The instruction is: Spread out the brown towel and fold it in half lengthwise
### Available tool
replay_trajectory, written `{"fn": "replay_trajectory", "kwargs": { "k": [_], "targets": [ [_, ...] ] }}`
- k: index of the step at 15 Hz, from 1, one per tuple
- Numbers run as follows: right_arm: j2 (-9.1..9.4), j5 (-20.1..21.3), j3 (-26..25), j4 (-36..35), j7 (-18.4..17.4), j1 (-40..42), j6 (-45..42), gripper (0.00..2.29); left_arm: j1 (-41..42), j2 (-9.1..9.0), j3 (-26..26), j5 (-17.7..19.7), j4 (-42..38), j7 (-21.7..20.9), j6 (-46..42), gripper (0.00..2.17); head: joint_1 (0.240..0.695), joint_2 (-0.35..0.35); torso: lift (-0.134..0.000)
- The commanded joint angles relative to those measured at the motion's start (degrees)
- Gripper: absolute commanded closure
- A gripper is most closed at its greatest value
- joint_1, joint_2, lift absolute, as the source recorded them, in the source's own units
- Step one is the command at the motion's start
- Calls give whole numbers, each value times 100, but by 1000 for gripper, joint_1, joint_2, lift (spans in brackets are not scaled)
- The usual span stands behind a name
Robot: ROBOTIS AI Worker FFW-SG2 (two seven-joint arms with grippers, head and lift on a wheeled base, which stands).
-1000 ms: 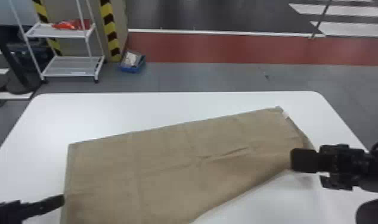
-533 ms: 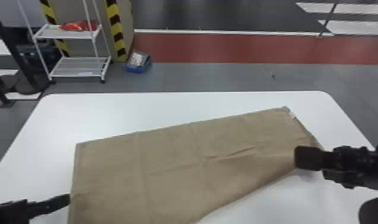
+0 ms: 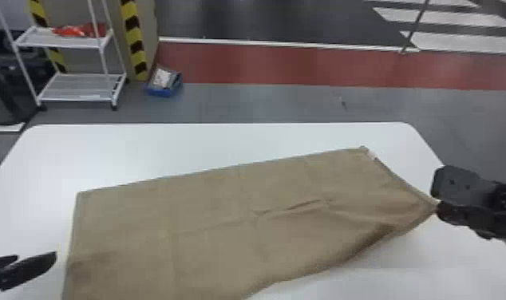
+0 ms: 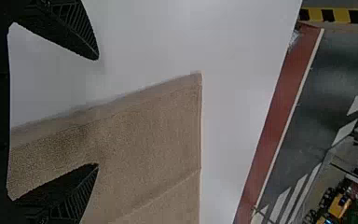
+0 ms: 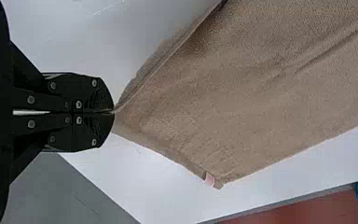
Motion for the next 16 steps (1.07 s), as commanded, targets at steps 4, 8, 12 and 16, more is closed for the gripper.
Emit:
{"fn": "replay_trajectory", "kwargs": {
  "k": [4,8,12,16],
  "targets": [
    [289,-390,-157,-15,-25,149,83,1598,979,329,412,-268,56,-1369,-2770,100,695,-81,-125],
    [394,-715,-183,-15,-7,70,786,1598,1586,373,254,-523,100,-2441,-5038,124,695,-97,-125],
    [394,-1058,-78,3,19,-273,1331,1598,1893,408,-27,-989,-129,-2714,-5583,154,695,-156,-125],
    [394,-1137,63,38,19,-493,1524,1598,2333,373,-133,-1534,-630,-3250,-5635,215,695,-188,-125]
  ]
}}
